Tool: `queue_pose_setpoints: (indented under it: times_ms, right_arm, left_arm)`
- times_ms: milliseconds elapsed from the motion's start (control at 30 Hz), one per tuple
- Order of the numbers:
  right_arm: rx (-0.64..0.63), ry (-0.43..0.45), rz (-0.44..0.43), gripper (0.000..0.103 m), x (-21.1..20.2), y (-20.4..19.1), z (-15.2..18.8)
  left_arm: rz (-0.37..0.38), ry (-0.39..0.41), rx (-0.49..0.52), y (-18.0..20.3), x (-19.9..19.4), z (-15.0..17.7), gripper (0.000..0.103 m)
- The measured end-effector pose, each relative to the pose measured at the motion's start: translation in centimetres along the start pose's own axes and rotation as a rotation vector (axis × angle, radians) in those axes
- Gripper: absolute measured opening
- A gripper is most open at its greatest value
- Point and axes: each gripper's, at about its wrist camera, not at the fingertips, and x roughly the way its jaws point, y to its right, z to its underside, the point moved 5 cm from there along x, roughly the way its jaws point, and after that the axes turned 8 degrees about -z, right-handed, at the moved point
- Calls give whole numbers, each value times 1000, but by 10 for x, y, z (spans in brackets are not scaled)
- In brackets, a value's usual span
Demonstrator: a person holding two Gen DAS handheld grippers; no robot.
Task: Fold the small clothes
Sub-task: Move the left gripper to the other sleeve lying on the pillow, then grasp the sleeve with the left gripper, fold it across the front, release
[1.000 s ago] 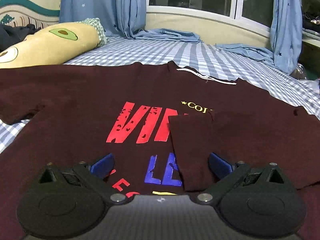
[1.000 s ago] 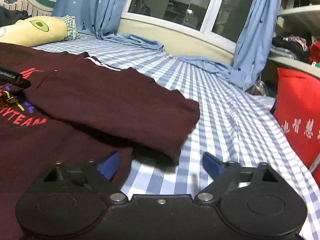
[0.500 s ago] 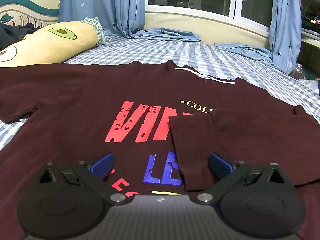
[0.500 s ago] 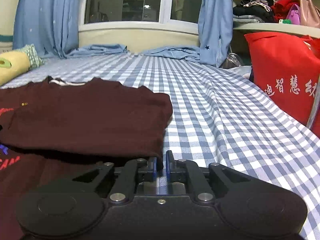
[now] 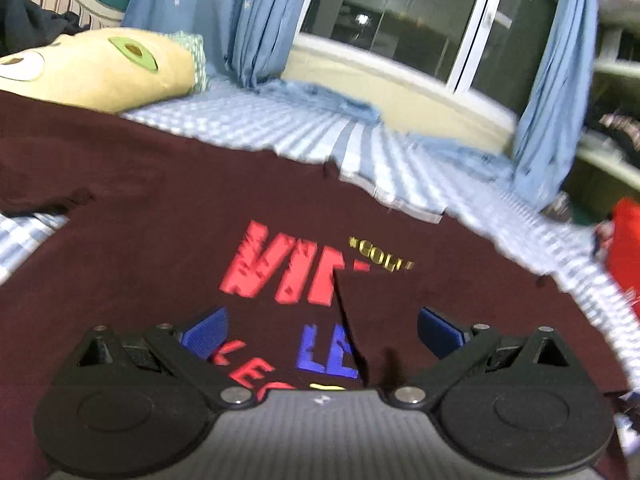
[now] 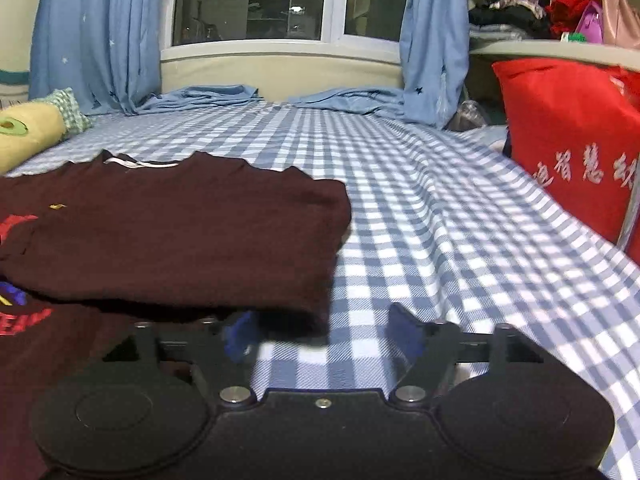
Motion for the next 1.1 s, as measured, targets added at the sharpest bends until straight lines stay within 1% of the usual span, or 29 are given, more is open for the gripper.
queue_pose_setpoints:
  times_ms: [67, 100, 133, 167, 233, 300, 400, 433, 500, 567, 600, 667, 733, 800, 867, 933, 1000, 1067, 1100]
  right_arm:
    - [-7, -2, -6, 89, -15, -3, 7]
    - [-19, 5, -3, 91, -25, -5, 11]
    - [-31, 22, -2, 97, -37, -7, 15]
    - [-41, 48, -8, 103, -49, -11, 17]
    - [-47, 99, -15, 102, -70, -17, 20]
    - [-37, 126, -24, 103, -83, -27, 22]
    - [-26, 141, -76, 103, -89, -47, 24]
    - [-21, 140, -97, 103, -89, -56, 24]
    - [-11, 142, -149, 103, -86, -77, 22]
    - [-8, 147, -220, 103, -83, -100, 21]
    - [-8, 149, -250, 103, -82, -111, 20]
    - [-1, 155, -299, 103, -78, -130, 22]
    - [-14, 150, -333, 103, -69, -147, 26]
    - [-52, 134, -317, 103, -60, -160, 33]
    - [-109, 112, -267, 103, -54, -170, 37]
    - [-142, 134, -264, 103, -57, -175, 36]
    - [-150, 133, -276, 103, -56, -176, 38]
    - [-147, 117, -278, 103, -53, -176, 39]
    - [-141, 112, -281, 103, -52, -175, 39]
  left_arm:
    - [34, 41, 1, -19, -25, -9, 102]
    - [44, 59, 8, -32, -38, -14, 102]
    - [46, 77, 17, -45, -48, -19, 102]
    - [27, 92, 26, -61, -58, -25, 102]
    - [-92, 117, 32, -103, -76, -33, 102]
    - [-213, 149, 33, -151, -93, -39, 102]
    - [-376, 170, 17, -218, -108, -48, 102]
    - [-419, 169, 1, -237, -110, -52, 102]
    - [-481, 178, -53, -276, -112, -60, 102]
    - [-519, 178, -117, -305, -110, -68, 102]
    - [-525, 176, -160, -319, -109, -72, 102]
    - [-506, 187, -256, -343, -105, -80, 102]
    - [-494, 207, -311, -363, -98, -90, 102]
    - [-501, 232, -322, -375, -89, -102, 102]
    - [-523, 246, -292, -385, -79, -114, 102]
    - [-560, 245, -273, -393, -72, -125, 102]
    - [-590, 248, -308, -400, -65, -133, 102]
    - [-592, 274, -370, -406, -64, -135, 101]
    - [-600, 280, -396, -408, -66, -135, 97]
